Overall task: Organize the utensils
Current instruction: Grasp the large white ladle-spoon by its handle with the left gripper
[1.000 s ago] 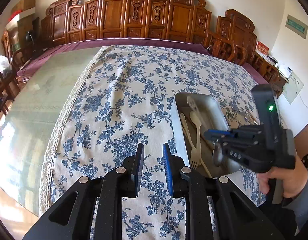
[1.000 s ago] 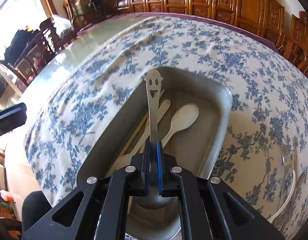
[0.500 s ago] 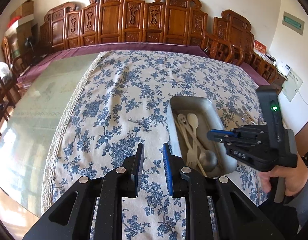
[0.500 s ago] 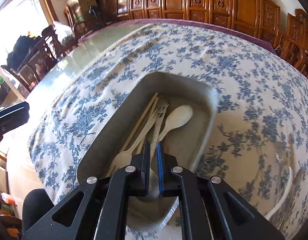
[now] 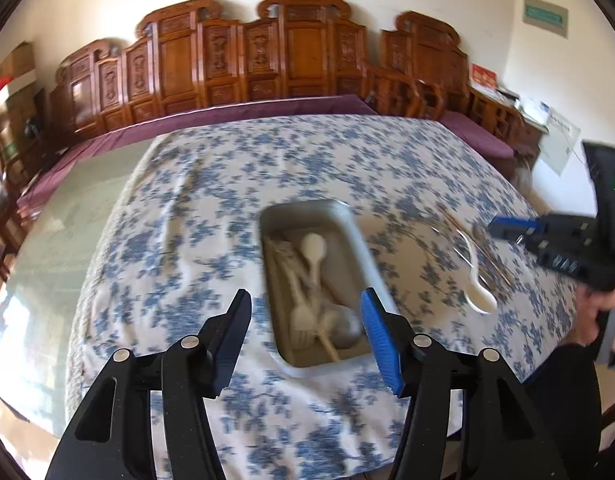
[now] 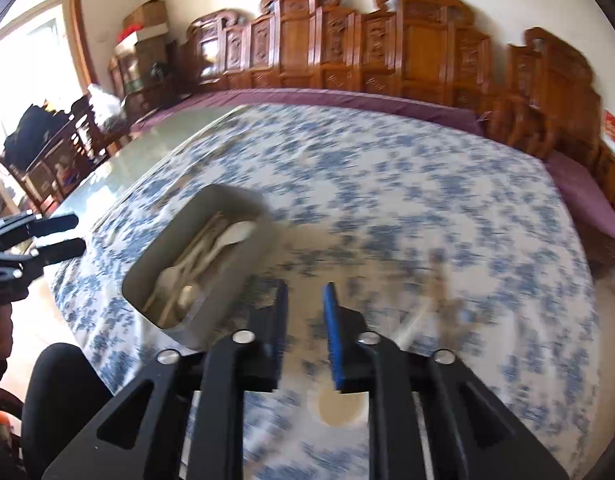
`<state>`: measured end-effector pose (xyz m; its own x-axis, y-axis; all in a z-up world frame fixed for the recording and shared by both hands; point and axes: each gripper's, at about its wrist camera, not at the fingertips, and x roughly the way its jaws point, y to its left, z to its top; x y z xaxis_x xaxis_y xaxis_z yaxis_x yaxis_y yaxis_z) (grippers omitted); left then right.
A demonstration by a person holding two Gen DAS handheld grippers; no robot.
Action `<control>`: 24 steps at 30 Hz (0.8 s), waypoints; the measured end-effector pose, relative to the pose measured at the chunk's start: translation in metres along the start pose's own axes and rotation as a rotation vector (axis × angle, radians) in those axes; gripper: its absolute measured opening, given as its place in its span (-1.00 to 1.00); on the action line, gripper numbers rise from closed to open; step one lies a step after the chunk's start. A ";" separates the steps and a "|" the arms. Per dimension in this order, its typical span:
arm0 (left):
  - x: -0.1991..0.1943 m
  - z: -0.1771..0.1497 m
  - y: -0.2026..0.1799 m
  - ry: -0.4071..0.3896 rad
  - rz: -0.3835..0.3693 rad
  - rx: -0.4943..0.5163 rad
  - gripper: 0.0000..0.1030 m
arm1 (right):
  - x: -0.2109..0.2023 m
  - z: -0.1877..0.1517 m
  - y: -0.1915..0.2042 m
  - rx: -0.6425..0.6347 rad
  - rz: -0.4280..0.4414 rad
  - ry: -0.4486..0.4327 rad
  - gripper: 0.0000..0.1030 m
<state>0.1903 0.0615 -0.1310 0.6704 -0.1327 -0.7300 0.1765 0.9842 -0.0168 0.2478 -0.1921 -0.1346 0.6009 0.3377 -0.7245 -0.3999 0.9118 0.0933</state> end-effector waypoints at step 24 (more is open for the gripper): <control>0.085 0.019 -0.176 0.104 -0.101 0.177 0.05 | -0.065 -0.069 -0.129 0.158 -0.073 -0.057 -0.03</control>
<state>0.2301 -0.1249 -0.1768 0.5669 -0.2077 -0.7971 0.3685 0.9294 0.0199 0.2124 -0.3475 -0.1472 0.6646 0.2782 -0.6935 -0.2433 0.9581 0.1513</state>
